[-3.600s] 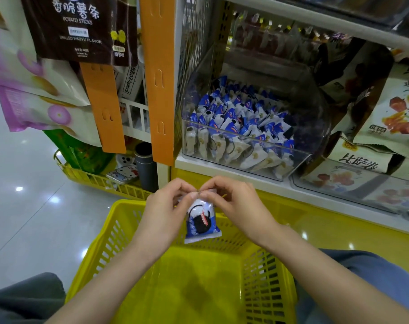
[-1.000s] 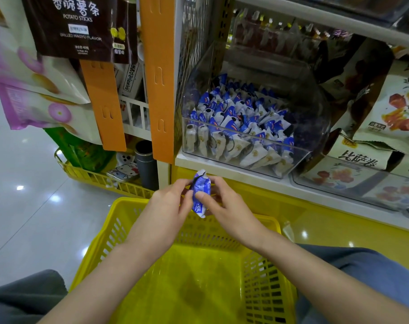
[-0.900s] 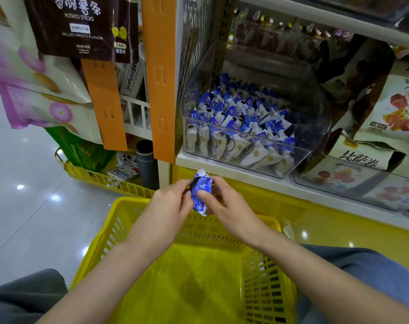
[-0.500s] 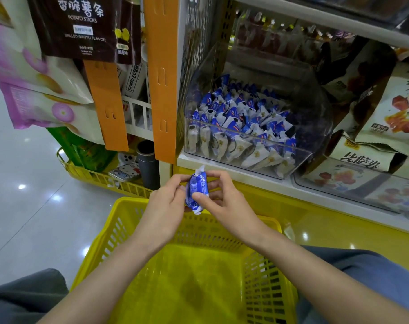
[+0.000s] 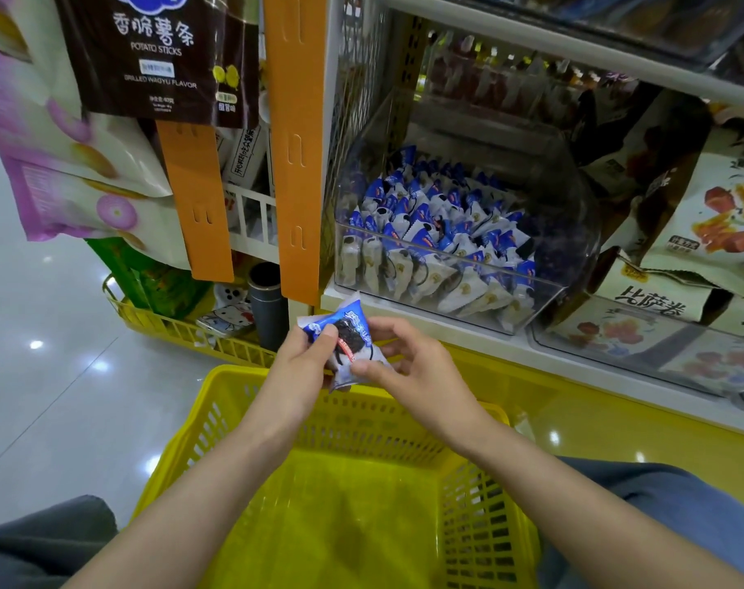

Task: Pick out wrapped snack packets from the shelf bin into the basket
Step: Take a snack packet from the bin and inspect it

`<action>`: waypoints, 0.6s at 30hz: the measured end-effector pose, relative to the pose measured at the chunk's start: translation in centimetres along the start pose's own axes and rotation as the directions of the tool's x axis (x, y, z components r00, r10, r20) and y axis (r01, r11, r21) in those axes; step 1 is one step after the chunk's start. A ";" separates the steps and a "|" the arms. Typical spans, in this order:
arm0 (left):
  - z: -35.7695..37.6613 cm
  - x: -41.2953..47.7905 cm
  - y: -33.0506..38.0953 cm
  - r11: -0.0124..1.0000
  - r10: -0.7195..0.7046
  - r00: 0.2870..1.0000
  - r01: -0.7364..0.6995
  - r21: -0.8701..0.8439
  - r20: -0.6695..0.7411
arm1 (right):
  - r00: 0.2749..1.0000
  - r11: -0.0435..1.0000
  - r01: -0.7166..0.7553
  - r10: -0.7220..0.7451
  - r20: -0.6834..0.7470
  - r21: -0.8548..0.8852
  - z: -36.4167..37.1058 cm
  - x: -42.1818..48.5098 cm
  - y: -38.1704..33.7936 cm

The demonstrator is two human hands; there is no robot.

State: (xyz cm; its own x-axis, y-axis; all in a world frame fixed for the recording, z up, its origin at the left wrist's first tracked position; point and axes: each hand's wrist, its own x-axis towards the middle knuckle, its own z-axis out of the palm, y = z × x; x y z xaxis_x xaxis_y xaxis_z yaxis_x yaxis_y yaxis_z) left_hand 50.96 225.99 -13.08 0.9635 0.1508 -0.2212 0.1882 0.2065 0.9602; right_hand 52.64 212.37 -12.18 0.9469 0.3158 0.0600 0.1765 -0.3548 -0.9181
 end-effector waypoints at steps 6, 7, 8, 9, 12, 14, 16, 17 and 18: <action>0.0 -0.1 -0.1 0.999 -0.048 0.989 0.048 0.002 0.138 | 0.993 0.999 0.042 -0.042 -0.112 -0.003 -0.5 -0.5 -0.5; 0.0 -0.2 0.1 0.999 -0.038 0.989 0.037 0.010 0.146 | 0.995 0.999 0.040 -0.040 -0.092 0.001 -0.7 -0.5 -0.6; 0.0 -0.3 0.3 1.000 -0.023 0.988 0.022 0.007 0.150 | 0.997 0.999 0.044 -0.044 -0.059 -0.004 -0.9 -0.6 -0.8; 0.0 -0.4 0.4 1.000 -0.003 0.989 0.002 0.006 0.149 | 0.998 0.998 0.058 -0.058 -0.023 -0.022 -1.3 -0.7 -1.0; -0.1 -0.6 1.0 0.999 0.039 0.988 -0.041 0.011 0.149 | 0.981 0.968 0.187 -0.193 -0.022 -0.165 -3.5 -0.6 -2.4; 0.0 -0.6 1.4 0.999 0.048 0.989 -0.050 0.016 0.139 | 0.952 0.934 0.244 -0.282 -0.121 -0.260 -6.0 0.3 -3.7; 0.1 -0.6 1.7 0.998 0.052 0.991 -0.057 0.031 0.124 | 0.919 0.896 0.250 -0.339 -0.203 -0.368 -8.6 1.9 -4.8; 0.1 -0.7 1.9 0.997 0.055 0.991 -0.059 0.038 0.119 | 0.916 0.868 0.223 -0.343 -0.210 -0.444 -9.8 3.0 -5.2; 0.2 -0.7 2.1 0.997 0.054 0.992 -0.059 0.042 0.118 | 0.930 0.834 0.173 -0.313 -0.193 -0.523 -10.8 4.2 -5.4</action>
State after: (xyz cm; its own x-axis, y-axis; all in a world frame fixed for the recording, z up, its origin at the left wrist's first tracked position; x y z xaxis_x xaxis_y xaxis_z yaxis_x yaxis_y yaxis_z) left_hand 50.68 226.11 -10.91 0.9880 0.0463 -0.1476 0.1387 0.1565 0.9779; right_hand 58.56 206.13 -2.72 0.8771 0.2354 0.4186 0.4513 -0.7022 -0.5507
